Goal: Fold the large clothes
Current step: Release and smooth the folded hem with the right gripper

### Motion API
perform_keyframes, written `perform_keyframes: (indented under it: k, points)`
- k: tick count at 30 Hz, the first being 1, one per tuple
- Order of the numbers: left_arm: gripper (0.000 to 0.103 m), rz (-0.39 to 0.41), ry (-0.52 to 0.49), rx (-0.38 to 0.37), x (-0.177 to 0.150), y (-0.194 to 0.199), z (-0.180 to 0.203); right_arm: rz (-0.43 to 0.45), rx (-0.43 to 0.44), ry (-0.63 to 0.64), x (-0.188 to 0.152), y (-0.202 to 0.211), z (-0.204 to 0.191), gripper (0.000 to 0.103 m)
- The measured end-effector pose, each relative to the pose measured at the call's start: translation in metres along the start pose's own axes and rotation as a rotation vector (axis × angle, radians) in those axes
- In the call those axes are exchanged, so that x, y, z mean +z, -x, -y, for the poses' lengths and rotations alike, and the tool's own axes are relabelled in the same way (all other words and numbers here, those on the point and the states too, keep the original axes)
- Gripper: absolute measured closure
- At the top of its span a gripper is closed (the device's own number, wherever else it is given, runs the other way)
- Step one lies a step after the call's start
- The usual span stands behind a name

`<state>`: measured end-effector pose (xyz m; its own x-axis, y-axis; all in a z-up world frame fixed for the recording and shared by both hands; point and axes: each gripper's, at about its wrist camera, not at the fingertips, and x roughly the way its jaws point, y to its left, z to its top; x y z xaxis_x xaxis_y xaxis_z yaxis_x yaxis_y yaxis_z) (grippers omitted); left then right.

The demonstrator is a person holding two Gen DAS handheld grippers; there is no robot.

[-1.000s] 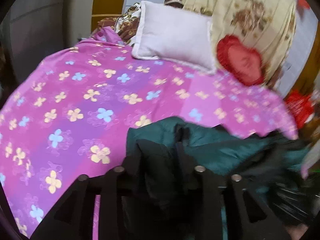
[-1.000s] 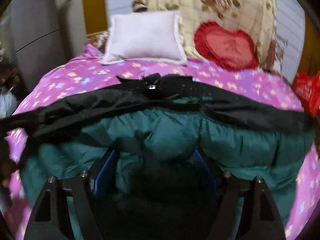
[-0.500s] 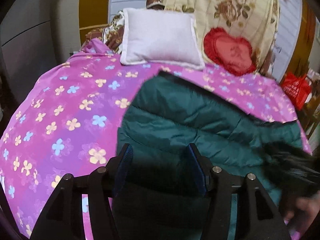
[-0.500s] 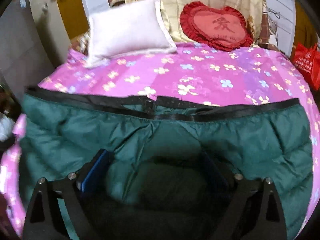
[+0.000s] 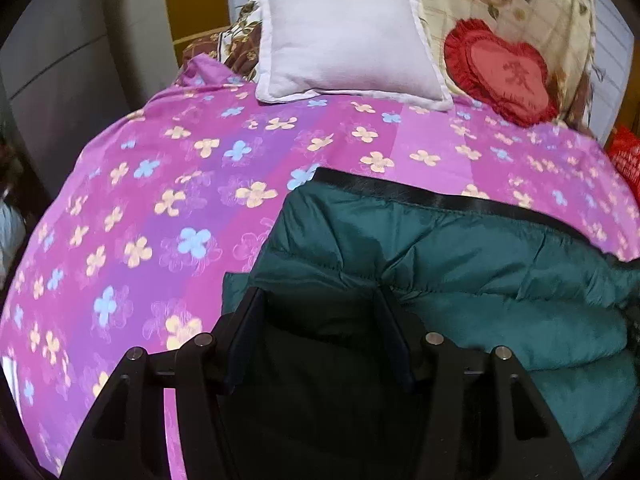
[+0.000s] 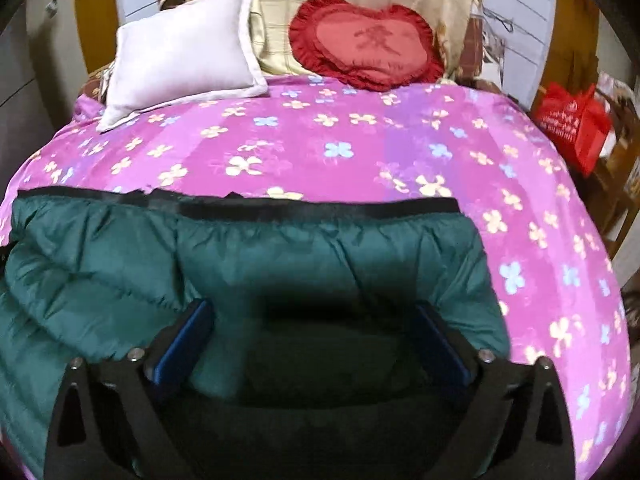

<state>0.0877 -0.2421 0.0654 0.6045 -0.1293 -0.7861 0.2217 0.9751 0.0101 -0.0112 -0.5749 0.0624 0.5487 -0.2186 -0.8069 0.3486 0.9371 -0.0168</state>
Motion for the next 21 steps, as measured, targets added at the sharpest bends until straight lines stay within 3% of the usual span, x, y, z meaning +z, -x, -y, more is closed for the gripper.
perform_keyframes:
  k: [7,15,21]
  points:
    - [0.063,-0.023,0.015,-0.021,0.004,-0.008,-0.003,0.000,0.019,-0.020,0.001,-0.004,0.001,0.001]
    - [0.062,0.011,0.016,-0.022,-0.002,-0.006,-0.004,0.045,0.141,-0.042,-0.025,0.067,0.012,0.001]
    - [0.062,0.033,0.013,-0.014,-0.005,-0.006,-0.002,-0.021,0.121,-0.067,-0.046,0.032,0.019,0.001]
